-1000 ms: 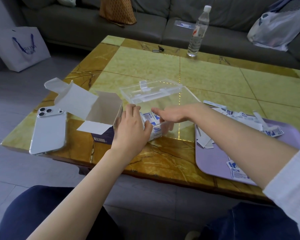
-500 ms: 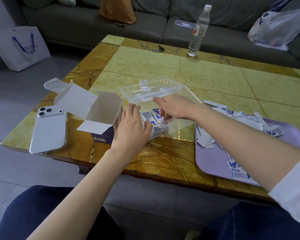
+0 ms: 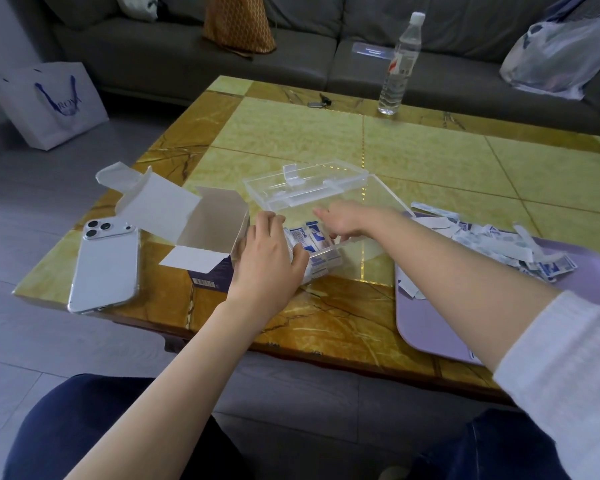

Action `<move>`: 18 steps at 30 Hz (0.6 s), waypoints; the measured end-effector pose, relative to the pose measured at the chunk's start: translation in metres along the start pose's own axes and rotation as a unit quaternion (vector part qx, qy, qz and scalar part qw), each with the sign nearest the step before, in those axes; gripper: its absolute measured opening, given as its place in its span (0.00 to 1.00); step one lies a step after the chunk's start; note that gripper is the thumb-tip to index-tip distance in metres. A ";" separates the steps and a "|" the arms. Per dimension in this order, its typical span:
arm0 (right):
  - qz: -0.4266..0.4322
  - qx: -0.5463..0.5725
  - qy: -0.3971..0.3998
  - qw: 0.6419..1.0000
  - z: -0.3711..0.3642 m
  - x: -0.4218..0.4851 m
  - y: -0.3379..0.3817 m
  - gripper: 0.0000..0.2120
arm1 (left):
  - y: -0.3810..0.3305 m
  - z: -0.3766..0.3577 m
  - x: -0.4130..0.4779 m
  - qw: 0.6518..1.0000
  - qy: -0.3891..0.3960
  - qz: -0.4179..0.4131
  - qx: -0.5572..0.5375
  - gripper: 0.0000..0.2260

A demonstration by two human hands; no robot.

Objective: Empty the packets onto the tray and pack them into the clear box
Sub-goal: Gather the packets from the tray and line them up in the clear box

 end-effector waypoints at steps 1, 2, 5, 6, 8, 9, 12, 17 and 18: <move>0.002 -0.011 0.003 1.000 0.000 0.000 0.001 0.21 | 0.000 0.000 0.000 1.000 -0.001 0.000 -0.002 0.21; 0.008 -0.030 0.006 1.000 0.000 0.000 0.001 0.22 | 0.000 0.000 0.000 1.000 -0.002 0.000 -0.004 0.21; 0.028 -0.058 0.004 0.998 0.003 -0.004 0.002 0.22 | 0.000 0.001 0.001 1.000 -0.005 -0.004 -0.002 0.21; 0.037 -0.062 -0.006 0.997 0.006 -0.006 0.003 0.21 | 0.000 0.001 0.001 1.000 -0.005 -0.004 0.000 0.21; 0.063 -0.072 -0.048 0.994 0.019 -0.014 0.003 0.20 | -0.002 0.002 0.001 1.000 0.000 -0.007 0.008 0.21; 0.079 -0.055 -0.079 0.992 0.026 -0.020 0.003 0.19 | -0.002 0.002 0.002 1.000 0.003 -0.006 0.015 0.21; 0.133 0.037 -0.188 0.972 0.049 -0.044 0.002 0.20 | -0.004 0.005 0.006 0.999 0.012 0.007 0.044 0.20; 0.279 0.045 -0.378 0.882 0.064 -0.107 -0.010 0.11 | -0.026 0.018 0.008 0.991 -0.037 -0.028 0.123 0.17; 0.290 0.046 -0.392 0.872 0.062 -0.115 -0.019 0.10 | -0.040 0.021 0.005 0.988 -0.067 -0.063 0.121 0.16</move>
Point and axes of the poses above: each hand's wrist, its own x-axis towards the middle knuckle, its own z-axis out of the back of the hand, y = z × x, the point moved 9 cm from there along x, towards the middle knuckle, and after that the axes turned 10 degrees about x, right-handed, at the moved point
